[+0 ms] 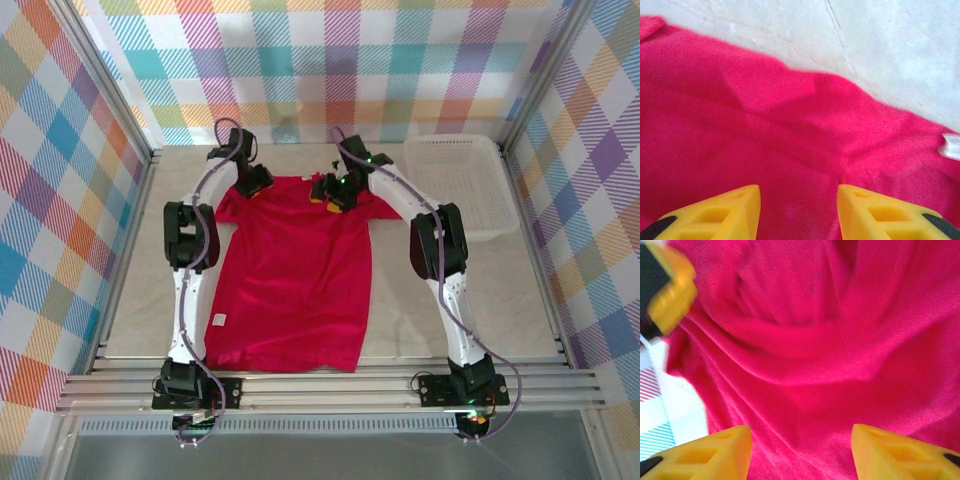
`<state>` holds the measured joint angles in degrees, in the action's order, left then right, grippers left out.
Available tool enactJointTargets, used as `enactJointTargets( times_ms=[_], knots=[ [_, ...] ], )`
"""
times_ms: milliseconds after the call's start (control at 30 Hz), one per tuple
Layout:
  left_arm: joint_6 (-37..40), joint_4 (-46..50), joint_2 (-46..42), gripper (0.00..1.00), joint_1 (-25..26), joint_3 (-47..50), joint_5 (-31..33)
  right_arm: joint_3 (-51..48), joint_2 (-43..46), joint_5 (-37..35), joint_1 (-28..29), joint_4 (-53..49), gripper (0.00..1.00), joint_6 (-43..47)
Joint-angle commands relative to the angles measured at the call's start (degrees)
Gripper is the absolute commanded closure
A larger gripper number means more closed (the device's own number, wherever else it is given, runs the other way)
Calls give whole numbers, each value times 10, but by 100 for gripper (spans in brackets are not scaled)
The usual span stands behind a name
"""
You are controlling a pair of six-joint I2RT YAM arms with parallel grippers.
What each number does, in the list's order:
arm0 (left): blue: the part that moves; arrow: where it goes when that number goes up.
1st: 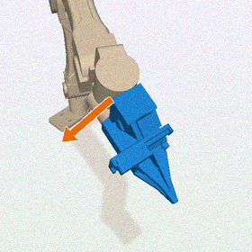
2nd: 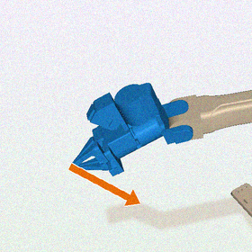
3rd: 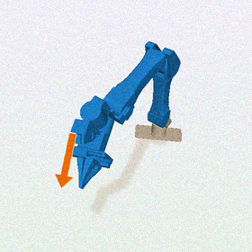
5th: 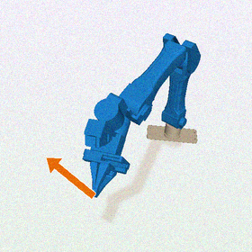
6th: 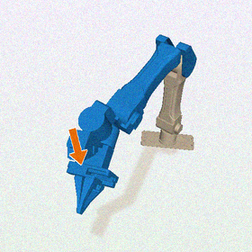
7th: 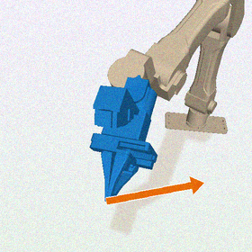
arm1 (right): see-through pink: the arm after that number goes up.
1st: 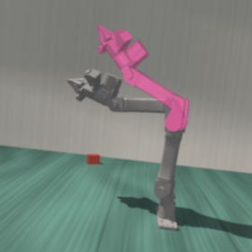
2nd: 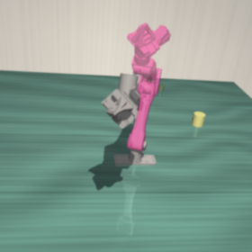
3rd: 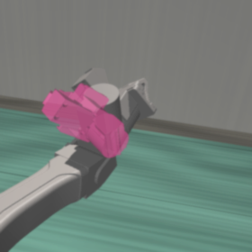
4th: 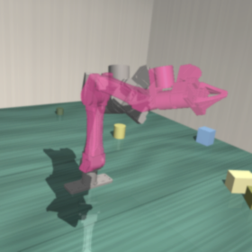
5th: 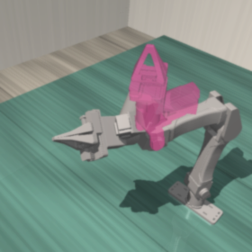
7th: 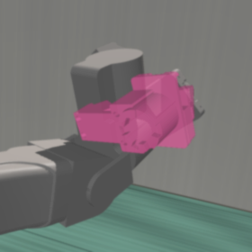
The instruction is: Fold the inside-out t-shirt
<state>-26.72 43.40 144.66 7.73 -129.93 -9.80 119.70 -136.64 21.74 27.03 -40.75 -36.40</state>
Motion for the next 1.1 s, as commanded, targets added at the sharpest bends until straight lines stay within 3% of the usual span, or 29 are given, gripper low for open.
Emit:
enactJointTargets(
  times_ms=[0,133,367,567,800,967,1067],
  knots=[
    [-1,22,63,59,-9,-78,-23,-61,35,-7,-1,16,48,0],
    [-45,21,129,60,-41,-142,-31,-123,35,-28,-6,32,49,-1],
    [-119,-24,155,55,-112,-159,-39,-95,-23,-77,-48,-11,47,11],
    [-130,-49,154,53,-126,-195,-12,44,-91,-86,-72,-78,46,47],
    [-79,-49,98,50,-106,-216,-55,226,-135,5,-50,-165,43,77],
    [5,45,33,51,-72,-199,-54,126,-45,22,-31,-124,42,63],
    [42,77,-35,52,-41,-111,-39,11,20,33,-21,-68,41,48]
  ],
)
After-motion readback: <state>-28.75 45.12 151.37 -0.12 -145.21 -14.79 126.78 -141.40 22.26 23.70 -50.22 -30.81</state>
